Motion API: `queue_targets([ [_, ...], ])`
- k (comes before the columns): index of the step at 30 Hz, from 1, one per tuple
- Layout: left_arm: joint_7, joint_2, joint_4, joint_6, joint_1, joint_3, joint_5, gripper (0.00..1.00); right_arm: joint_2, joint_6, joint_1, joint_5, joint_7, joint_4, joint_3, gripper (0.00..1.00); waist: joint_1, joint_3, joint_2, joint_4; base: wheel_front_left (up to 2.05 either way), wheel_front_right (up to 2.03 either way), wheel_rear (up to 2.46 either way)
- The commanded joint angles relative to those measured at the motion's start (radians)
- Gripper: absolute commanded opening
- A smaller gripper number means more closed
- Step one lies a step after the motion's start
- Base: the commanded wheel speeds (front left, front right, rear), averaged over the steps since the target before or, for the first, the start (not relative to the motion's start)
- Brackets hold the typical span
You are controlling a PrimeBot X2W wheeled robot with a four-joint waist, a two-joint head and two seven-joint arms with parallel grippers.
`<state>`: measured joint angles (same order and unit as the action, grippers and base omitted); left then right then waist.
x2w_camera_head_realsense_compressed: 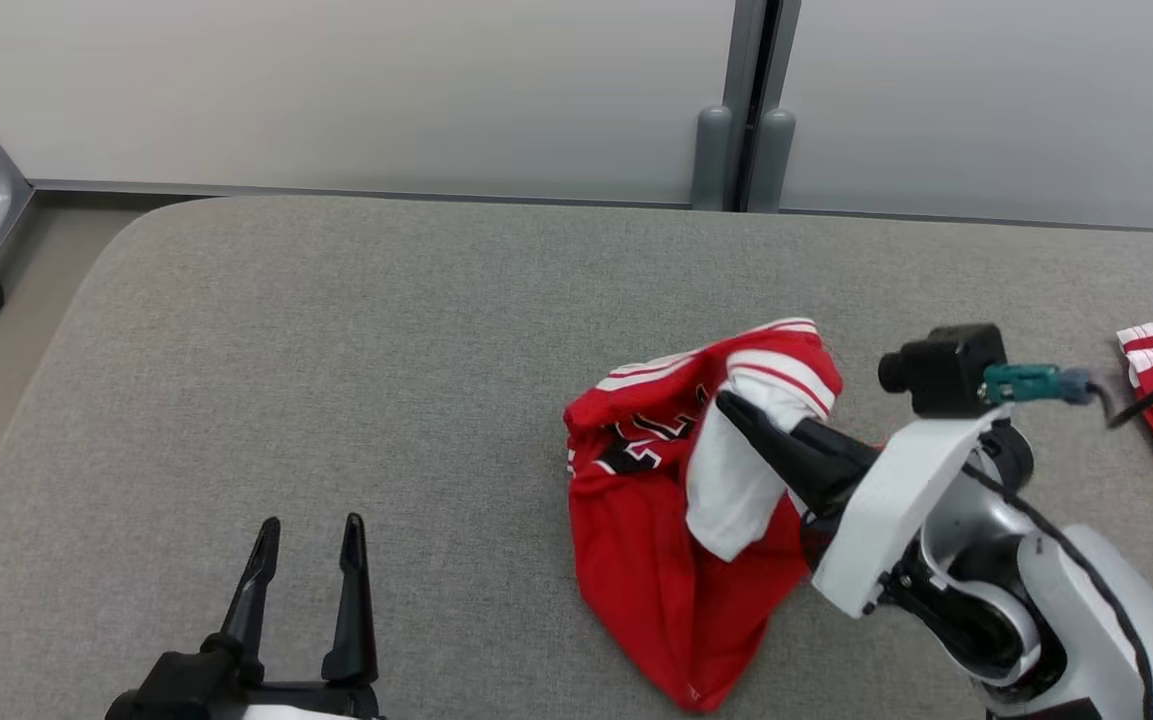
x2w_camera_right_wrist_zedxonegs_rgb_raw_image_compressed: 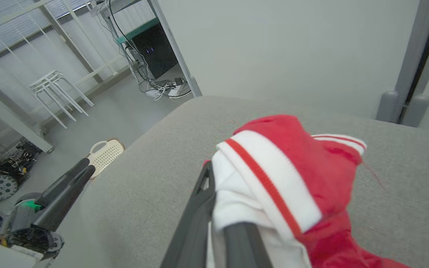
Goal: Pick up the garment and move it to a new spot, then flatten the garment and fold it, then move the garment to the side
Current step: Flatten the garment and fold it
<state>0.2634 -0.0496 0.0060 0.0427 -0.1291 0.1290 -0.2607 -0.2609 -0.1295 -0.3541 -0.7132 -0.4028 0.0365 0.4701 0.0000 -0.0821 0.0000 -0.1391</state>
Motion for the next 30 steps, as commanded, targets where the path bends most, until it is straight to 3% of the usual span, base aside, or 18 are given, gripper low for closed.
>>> queue_targets([
  [1,0.001,-0.003,0.001,0.009,0.020,0.008,-0.010,1.00,0.017,-0.002,-0.027,-0.034,-0.028,0.039,-0.007,0.00,0.0000,0.009,0.0000,-0.010,0.00,0.00,0.00],
  [6,0.001,-0.003,0.012,0.017,0.030,0.047,-0.028,1.00,0.100,-0.002,-0.108,-0.138,-0.165,0.105,-0.050,0.00,0.0000,0.036,0.0000,-0.041,0.00,0.00,0.00],
  [11,0.001,-0.003,0.017,0.032,0.037,0.086,-0.051,1.00,0.188,-0.002,-0.208,-0.188,-0.263,0.092,-0.133,0.00,0.0000,0.064,0.0000,-0.078,0.00,0.00,0.00],
  [14,0.001,-0.003,0.020,0.041,0.037,0.113,-0.060,1.00,0.205,-0.002,-0.274,-0.217,-0.275,0.056,-0.189,0.00,0.0000,0.076,0.0000,-0.095,0.00,0.00,0.00],
  [18,0.001,-0.003,0.017,0.051,0.021,0.145,-0.072,1.00,0.209,-0.002,-0.365,-0.308,-0.185,-0.037,-0.222,0.00,0.0000,0.089,0.0000,-0.106,0.00,0.00,0.00],
  [23,0.001,-0.003,0.009,0.057,-0.001,0.171,-0.083,1.00,0.207,-0.002,-0.390,-0.257,-0.135,-0.173,-0.253,0.00,0.0000,0.092,0.0000,-0.106,0.00,0.00,0.00],
  [30,0.001,-0.003,-0.002,0.055,0.004,0.165,-0.075,1.00,0.205,-0.002,-0.219,-0.117,-0.174,-0.248,-0.366,0.00,0.0000,0.057,0.0000,-0.071,0.00,0.00,0.00],
])
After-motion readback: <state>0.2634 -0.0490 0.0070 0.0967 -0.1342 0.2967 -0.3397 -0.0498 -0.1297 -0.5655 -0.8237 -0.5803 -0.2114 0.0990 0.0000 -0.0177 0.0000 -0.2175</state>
